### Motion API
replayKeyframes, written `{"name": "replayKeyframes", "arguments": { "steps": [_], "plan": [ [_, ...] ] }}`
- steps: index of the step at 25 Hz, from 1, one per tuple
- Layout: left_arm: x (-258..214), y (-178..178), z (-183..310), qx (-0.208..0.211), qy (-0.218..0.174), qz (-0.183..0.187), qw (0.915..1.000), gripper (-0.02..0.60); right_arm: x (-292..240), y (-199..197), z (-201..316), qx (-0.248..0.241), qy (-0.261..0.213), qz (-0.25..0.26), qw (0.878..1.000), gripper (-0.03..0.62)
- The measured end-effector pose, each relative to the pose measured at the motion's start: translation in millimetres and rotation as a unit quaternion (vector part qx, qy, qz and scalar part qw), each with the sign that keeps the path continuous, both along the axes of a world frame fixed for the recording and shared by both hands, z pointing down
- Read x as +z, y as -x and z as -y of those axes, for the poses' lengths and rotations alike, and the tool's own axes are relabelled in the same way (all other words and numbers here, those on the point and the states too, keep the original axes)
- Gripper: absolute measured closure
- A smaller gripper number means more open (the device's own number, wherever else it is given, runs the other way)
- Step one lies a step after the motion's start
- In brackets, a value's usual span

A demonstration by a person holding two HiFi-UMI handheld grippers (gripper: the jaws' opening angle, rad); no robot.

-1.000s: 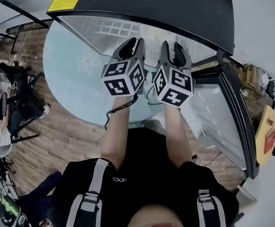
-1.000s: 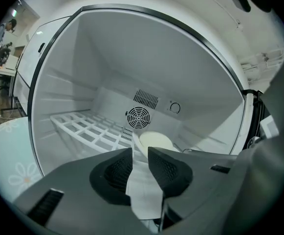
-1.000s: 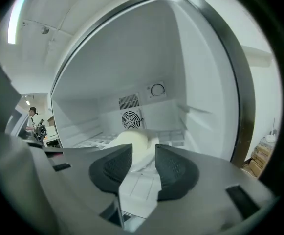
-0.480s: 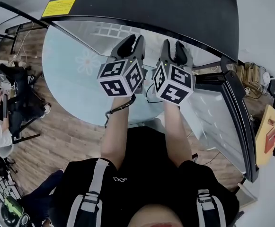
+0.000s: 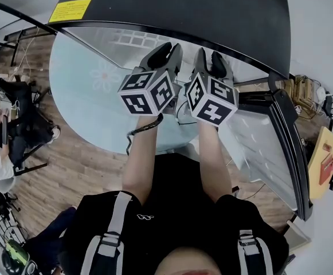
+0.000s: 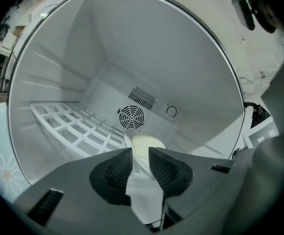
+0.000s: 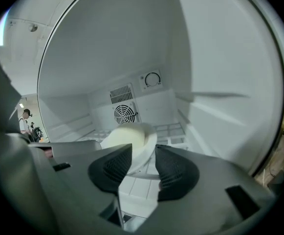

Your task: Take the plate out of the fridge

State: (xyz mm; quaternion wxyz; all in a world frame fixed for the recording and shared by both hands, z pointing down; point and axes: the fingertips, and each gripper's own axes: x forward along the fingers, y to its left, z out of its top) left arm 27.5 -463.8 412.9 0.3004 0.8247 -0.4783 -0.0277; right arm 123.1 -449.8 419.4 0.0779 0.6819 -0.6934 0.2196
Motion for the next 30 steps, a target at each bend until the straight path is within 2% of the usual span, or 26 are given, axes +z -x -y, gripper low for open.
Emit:
{"name": "replayKeyframes", "arguments": {
  "steps": [6, 16, 30],
  "plan": [
    [2.2, -1.2, -0.4, 0.007, 0.006, 0.029, 0.9995, 0.485, -0.3, 1.1, 0.0, -0.003, 0.001, 0.01, 1.0, 0.457],
    [2.3, 0.5, -3.6, 0.002, 0.006, 0.048, 0.9988, 0.508, -0.4, 0.8, -3.4, 0.002, -0.003, 0.035, 0.999, 0.474],
    [0.9, 13.9, -24.8, -0.013, 0.012, 0.043, 0.9989, 0.515, -1.6, 12.1, -26.4, -0.01, -0.001, 0.052, 0.999, 0.471]
  ]
}}
